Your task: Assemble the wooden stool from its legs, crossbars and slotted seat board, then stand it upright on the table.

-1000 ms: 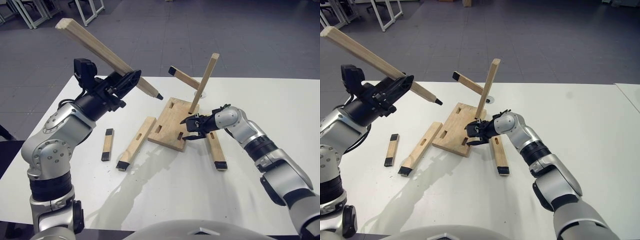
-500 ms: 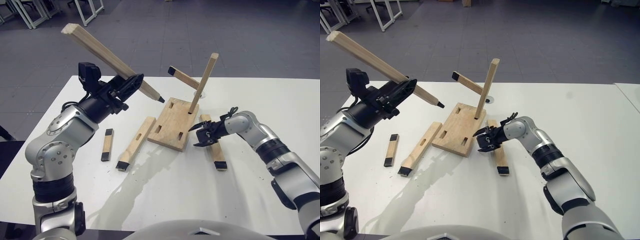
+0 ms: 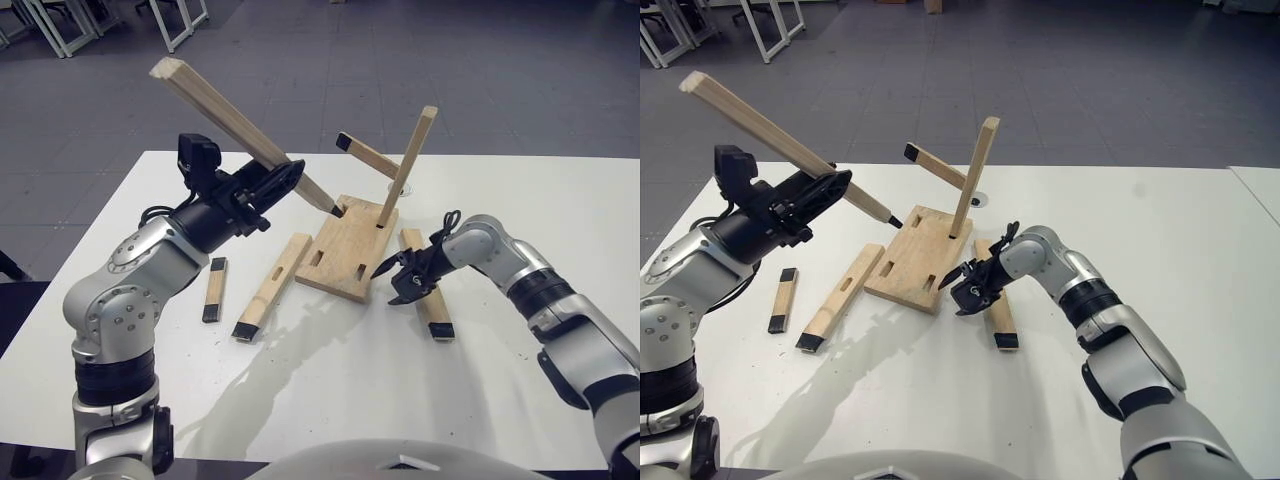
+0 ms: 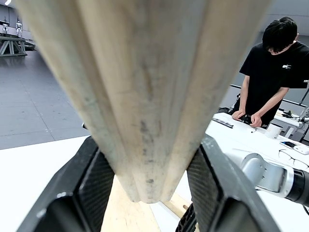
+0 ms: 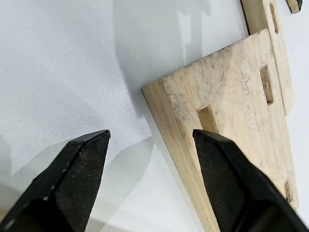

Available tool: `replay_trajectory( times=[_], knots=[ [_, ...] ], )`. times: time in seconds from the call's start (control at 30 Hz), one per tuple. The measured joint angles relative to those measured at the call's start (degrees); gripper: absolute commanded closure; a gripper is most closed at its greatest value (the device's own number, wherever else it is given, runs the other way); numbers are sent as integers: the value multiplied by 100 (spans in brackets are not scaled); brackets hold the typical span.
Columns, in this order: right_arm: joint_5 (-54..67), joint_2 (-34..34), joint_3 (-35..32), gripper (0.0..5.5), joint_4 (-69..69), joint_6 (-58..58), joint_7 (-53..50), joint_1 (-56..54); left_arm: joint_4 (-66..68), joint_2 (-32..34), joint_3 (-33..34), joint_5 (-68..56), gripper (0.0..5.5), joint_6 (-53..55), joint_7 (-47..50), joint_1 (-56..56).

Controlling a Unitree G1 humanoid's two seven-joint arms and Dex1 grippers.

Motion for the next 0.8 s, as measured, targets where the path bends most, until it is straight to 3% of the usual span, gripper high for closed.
replay_trajectory(
  times=[0.37, 0.53, 0.63, 0.8],
  knots=[
    [-484, 178, 58, 235, 1129, -538, -295, -576, -74, -198, -158, 110, 346, 4, 15, 135],
    [-598, 271, -94, 235, 1458, -473, -592, -852, -50, -117, -971, 1057, 346, 54, -5, 537],
    [163, -36, -669, 235, 637, 198, -404, -483, 165, -89, -1480, 1906, 346, -96, -39, 779],
    [887, -453, -1343, 235, -1545, 1862, -482, 737, 465, -107, -1382, 2654, 346, -668, 8, 820]
  ],
)
